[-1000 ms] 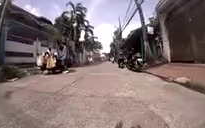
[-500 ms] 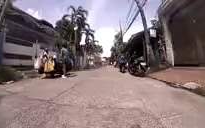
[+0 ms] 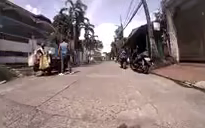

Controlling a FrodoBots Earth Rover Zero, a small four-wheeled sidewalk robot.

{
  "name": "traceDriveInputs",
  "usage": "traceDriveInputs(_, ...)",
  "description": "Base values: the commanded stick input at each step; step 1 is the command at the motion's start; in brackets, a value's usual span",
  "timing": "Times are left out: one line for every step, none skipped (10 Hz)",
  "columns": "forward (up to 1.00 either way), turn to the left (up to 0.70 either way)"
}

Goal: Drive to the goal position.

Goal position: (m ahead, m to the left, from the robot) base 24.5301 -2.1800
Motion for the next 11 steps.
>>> traceDriveInputs(0.70, 0.00)
traceDriveInputs(0.70, 0.00)
traceDriveInputs(0.70, 0.00)
traceDriveInputs(0.70, 0.00)
traceDriveInputs(0.70, 0.00)
traceDriveInputs(0.70, 0.00)
traceDriveInputs(0.70, 0.00)
traceDriveInputs(0.70, 0.00)
traceDriveInputs(0.70, 0.00)
traceDriveInputs(0.70, 0.00)
traceDriveInputs(0.70, 0.00)
